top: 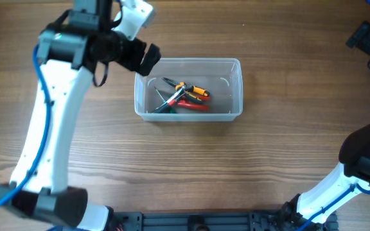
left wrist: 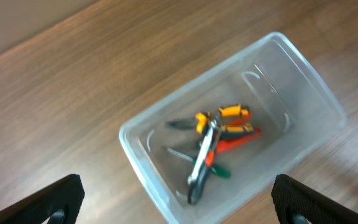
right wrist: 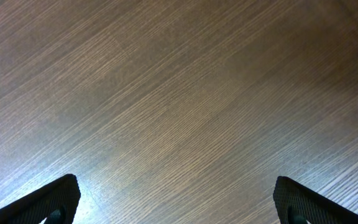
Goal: Pack container
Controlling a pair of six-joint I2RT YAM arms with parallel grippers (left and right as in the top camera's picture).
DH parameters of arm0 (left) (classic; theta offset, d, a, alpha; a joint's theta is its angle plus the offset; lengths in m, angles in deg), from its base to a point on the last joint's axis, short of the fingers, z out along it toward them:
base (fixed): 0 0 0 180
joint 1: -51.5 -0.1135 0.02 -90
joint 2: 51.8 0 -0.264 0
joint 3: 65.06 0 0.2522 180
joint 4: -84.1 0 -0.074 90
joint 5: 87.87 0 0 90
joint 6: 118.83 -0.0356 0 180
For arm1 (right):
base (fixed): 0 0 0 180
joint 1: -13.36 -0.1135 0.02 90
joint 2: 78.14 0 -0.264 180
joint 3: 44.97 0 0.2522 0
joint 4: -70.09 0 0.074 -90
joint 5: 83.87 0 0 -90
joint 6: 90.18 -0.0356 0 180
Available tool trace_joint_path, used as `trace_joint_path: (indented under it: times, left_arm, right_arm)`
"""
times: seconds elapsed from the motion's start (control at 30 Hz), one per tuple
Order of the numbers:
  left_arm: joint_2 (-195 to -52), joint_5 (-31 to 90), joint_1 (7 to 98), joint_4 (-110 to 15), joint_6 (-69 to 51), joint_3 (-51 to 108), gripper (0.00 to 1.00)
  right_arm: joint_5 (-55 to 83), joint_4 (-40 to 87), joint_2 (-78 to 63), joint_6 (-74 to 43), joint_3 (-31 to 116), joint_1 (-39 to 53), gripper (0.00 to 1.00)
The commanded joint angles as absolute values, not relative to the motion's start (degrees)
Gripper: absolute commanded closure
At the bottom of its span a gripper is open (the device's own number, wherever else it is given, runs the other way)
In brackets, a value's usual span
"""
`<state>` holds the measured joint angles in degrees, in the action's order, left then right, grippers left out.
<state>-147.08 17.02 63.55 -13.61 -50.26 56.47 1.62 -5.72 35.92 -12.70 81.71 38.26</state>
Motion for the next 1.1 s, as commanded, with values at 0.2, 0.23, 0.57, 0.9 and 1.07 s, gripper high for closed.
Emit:
trace_joint_path:
  times: [0.2,0.23,0.57,0.9,1.07]
  left_arm:
    - [-133.18,17.07,62.83,-2.11,-48.18,57.15,0.00]
    - [-132.07,17.07,62.83,-0.98,-47.15,57.15,0.00]
    - [-120.48,20.65,62.83,6.26,-38.39,57.15,0.00]
    - [-106.82,20.76,62.83,13.73,-35.31,56.49,0.00]
    - [-98.76,20.52,62.83,13.80,-31.05,56.49,0.00]
  right_arm:
    - [1.92,-5.56,36.07,-12.56,81.65,37.98,0.00]
    - [1.95,-5.56,36.07,-12.54,81.65,37.98,0.00]
    - [1.95,-5.56,36.07,-12.56,81.65,37.98,0.00]
    - [1.92,-5.56,36.07,-12.56,81.65,37.98,0.00]
    - [1.95,-5.56,36.07,-12.54,81.65,37.98,0.00]
